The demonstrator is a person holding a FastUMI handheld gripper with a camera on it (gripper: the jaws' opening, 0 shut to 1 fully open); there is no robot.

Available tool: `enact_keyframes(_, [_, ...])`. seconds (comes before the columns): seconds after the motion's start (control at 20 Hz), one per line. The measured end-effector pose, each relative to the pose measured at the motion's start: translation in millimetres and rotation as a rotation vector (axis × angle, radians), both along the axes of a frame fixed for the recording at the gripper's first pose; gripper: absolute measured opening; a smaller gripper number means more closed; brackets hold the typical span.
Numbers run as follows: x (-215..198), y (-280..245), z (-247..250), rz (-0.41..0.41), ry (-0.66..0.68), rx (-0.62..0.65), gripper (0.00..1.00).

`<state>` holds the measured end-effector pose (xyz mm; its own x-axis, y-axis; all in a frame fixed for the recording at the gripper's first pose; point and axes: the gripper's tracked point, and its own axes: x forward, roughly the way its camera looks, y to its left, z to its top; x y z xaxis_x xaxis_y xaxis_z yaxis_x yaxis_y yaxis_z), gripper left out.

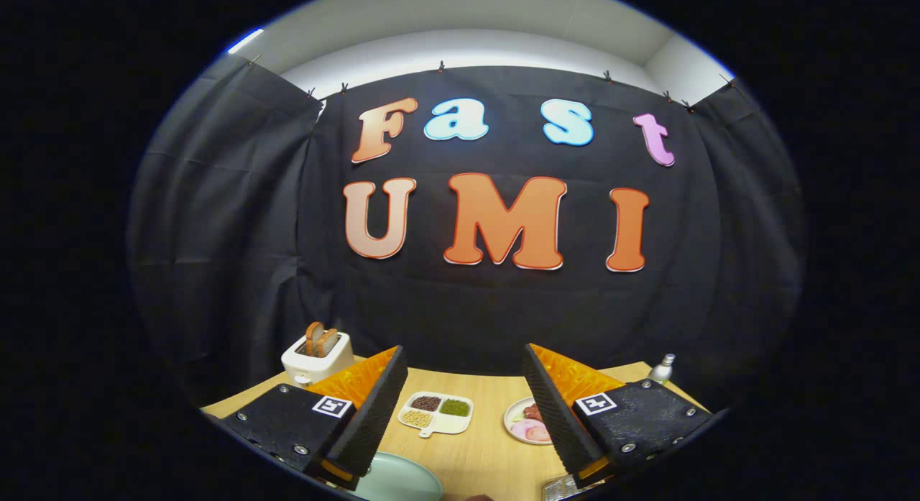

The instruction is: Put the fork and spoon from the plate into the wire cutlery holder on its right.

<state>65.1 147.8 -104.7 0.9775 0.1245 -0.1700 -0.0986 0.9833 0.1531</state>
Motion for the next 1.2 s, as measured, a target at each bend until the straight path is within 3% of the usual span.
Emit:
enact_keyframes(0.35, [4.3, 58.9, -35.1, 0.114, 0.111, -0.05, 0.97])
enact_keyframes(0.6, [-23.1, 108.1, -114.9, 0.243, 0.404, -0.035, 0.98])
enact_keyframes(0.95, [-69.7, 154.0, -200.4, 0.332, 0.763, -0.019, 0.98])
enact_keyframes(1.2, [-99.0, 173.5, -233.4, 0.376, 0.943, -0.05, 0.86])
